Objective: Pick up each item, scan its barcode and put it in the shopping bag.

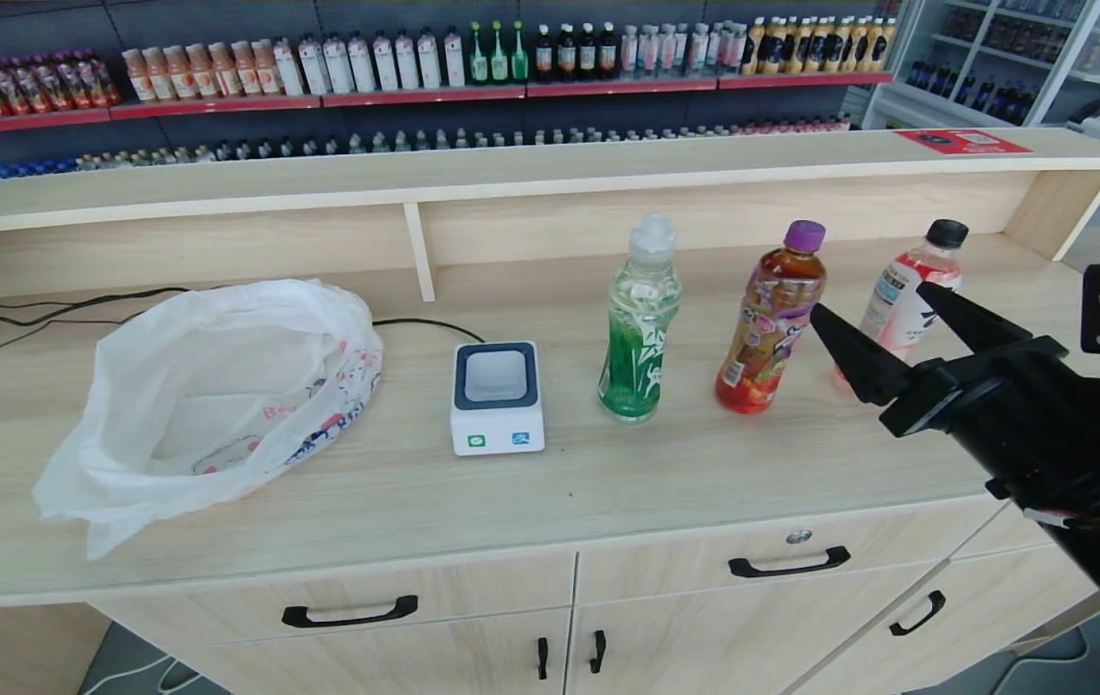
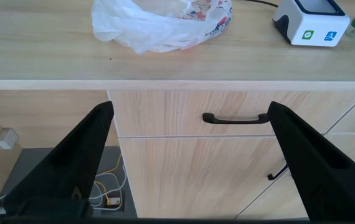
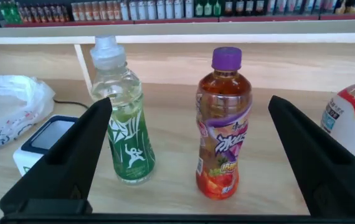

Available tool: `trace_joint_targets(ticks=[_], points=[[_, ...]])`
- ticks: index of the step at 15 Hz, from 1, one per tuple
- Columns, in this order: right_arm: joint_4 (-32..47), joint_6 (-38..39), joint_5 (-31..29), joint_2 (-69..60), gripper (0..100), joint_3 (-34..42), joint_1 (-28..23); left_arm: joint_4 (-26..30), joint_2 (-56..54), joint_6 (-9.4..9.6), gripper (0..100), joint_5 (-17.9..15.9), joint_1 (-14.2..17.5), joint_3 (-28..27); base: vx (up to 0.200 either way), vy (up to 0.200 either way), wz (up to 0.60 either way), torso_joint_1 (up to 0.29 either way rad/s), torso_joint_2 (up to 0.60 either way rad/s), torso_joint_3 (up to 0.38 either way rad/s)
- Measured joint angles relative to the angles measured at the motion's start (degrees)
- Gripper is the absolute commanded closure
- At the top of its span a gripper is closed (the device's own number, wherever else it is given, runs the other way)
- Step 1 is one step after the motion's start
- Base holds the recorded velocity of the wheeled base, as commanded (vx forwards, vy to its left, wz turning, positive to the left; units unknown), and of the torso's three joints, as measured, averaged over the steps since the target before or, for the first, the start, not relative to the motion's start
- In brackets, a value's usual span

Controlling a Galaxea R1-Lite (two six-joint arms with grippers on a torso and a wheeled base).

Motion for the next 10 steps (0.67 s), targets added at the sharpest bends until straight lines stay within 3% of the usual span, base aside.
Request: trace_joint_targets(ticks=[2, 6, 10], points=[[0.0, 0.9, -3.4, 1.1, 0, -0.7, 4.1, 0.0, 0.0, 0.0, 0, 0.0, 0.0, 0.0, 0.0, 0.2, 0.0, 0.002, 0.0, 0.002], [0.0, 1.4, -4.0, 2.5, 0, -0.1, 7.5, 0.0, 0.0, 0.0, 0, 0.0, 0.0, 0.0, 0.0, 0.2, 0.0, 0.004, 0.0, 0.005], [0.0, 1.4, -4.0, 4.4, 0, 0.2, 8.8, 0.0, 0.0, 0.0, 0, 0.0, 0.0, 0.0, 0.0, 0.0, 0.0, 0.0, 0.0, 0.0]])
